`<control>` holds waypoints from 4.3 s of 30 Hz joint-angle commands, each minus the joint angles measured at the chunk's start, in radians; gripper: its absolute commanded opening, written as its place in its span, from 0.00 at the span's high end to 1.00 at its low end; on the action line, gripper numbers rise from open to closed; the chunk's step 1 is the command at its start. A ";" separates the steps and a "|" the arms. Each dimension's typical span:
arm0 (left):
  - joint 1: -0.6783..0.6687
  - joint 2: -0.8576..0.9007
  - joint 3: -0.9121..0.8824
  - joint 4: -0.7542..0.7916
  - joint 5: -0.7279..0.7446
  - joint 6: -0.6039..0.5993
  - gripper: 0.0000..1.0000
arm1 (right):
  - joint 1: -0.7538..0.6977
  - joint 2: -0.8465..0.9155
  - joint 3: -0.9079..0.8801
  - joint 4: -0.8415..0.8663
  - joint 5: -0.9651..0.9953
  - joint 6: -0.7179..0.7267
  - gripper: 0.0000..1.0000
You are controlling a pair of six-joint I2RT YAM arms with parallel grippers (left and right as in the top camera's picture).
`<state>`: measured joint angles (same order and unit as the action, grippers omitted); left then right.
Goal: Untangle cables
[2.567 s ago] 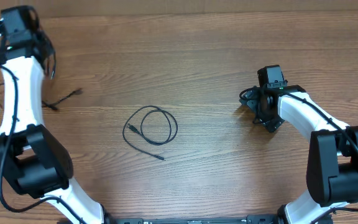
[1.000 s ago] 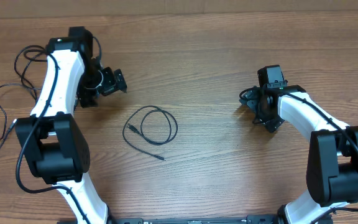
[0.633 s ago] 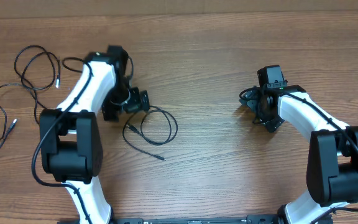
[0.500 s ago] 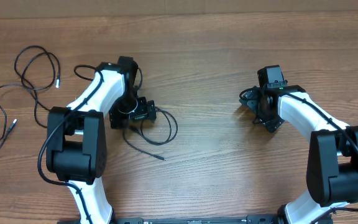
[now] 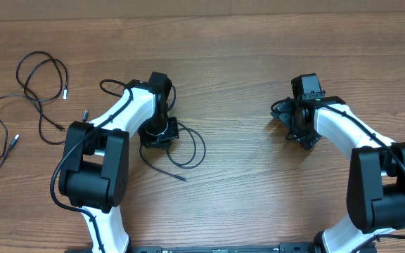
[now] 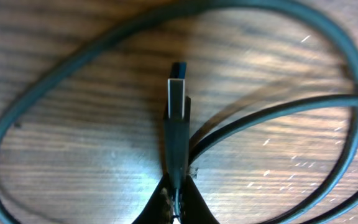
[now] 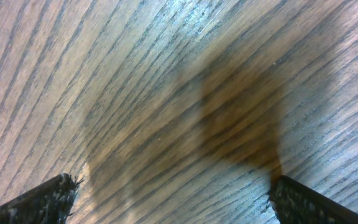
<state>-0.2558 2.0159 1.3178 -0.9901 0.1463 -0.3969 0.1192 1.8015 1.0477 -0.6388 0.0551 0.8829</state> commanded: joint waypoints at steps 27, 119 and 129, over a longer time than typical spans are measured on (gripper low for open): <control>-0.033 0.018 -0.137 0.038 -0.043 -0.118 0.96 | 0.003 0.008 -0.014 0.005 -0.035 0.008 0.00; 0.028 0.015 0.120 -0.068 0.135 0.312 0.18 | 0.003 0.008 -0.014 0.005 -0.035 0.007 0.00; -0.075 0.019 0.117 -0.006 -0.094 0.101 0.27 | 0.003 0.008 -0.014 0.005 -0.035 0.007 0.00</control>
<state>-0.3000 2.0254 1.4422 -1.0039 0.1547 -0.2386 0.1192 1.8015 1.0477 -0.6369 0.0547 0.8825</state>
